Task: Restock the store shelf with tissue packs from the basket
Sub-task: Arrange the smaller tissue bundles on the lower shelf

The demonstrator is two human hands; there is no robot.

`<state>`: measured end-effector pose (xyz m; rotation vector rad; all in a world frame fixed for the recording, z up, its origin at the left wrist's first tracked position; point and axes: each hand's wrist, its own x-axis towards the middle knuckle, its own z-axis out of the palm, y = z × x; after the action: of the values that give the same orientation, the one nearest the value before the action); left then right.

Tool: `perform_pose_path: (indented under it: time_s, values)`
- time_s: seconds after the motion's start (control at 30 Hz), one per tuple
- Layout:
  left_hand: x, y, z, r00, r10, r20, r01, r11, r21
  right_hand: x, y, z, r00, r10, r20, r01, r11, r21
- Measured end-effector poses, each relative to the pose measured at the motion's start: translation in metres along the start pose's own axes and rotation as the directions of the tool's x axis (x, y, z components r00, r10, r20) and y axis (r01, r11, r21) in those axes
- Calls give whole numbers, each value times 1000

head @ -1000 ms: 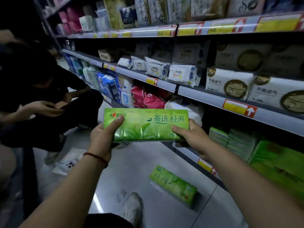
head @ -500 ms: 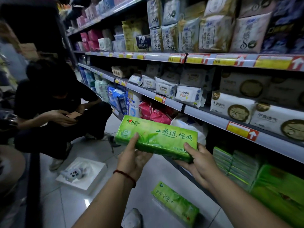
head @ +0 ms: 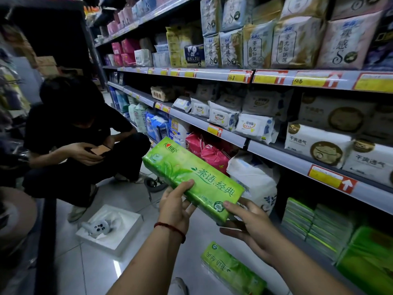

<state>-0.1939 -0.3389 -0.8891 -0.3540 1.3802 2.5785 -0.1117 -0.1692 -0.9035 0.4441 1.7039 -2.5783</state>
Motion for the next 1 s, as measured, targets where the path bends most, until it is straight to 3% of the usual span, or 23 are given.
perform_pose_path:
  time_s: [0.23,0.33,0.57,0.67,0.87,1.0]
  values:
    - [11,7,-11,998,-18,-66,13,997,-75,10,6,6,1000,-1,-21,2,1000,24]
    - [15,8,-15,998,3,-70,-4,1000,-17,11,7,9,1000,-11,29,10,1000,8]
    - [8,5,-15,992,-36,118,6,969,248,5,6,12,991,33,126,-24,997,-74]
    - [3,3,-9,960,-124,253,36,945,324,6,6,11,995,56,84,-56,998,3]
    - [-1,1,-8,954,-232,190,88,823,561,8,0,2,996,82,33,-87,983,162]
    - [-5,5,-15,865,-437,247,186,736,651,11,-7,-8,998,59,-3,-56,960,273]
